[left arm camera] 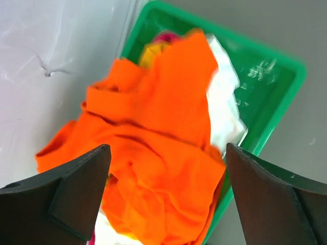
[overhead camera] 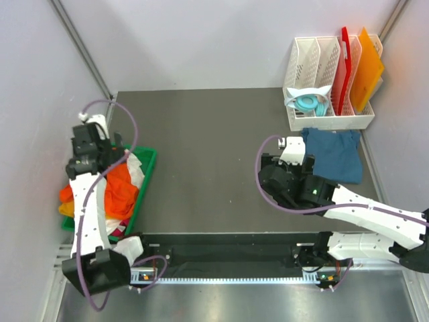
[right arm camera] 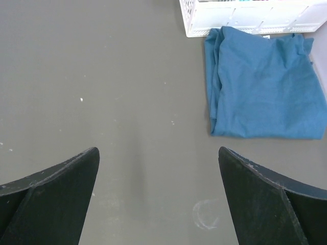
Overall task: Fold and stack the t-shirts
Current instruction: Grab crumpled tshirt from bin with the left arm
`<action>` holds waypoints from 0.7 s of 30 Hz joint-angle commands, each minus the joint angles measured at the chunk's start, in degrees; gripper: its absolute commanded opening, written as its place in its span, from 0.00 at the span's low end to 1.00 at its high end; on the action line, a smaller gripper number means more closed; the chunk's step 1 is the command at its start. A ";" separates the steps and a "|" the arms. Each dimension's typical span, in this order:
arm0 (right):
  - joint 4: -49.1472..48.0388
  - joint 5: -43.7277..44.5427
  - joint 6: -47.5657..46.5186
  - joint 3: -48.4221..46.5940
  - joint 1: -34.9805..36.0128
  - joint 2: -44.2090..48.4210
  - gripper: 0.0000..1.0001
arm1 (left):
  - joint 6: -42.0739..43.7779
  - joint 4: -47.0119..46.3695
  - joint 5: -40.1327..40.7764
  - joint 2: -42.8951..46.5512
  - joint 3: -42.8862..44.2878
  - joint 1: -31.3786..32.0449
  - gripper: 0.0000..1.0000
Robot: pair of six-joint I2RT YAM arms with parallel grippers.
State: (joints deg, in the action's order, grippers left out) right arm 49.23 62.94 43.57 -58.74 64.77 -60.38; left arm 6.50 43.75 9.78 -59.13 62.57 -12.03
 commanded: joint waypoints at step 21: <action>-14.08 -3.44 -17.73 -4.88 0.62 -9.75 1.00 | 2.38 2.66 -30.00 -1.95 -1.21 -20.66 0.77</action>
State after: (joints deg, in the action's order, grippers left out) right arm 37.39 59.68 27.51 -57.76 64.75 -67.81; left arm 9.41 47.70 -15.97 -61.04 62.61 -32.34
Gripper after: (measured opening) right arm 0.996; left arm 0.840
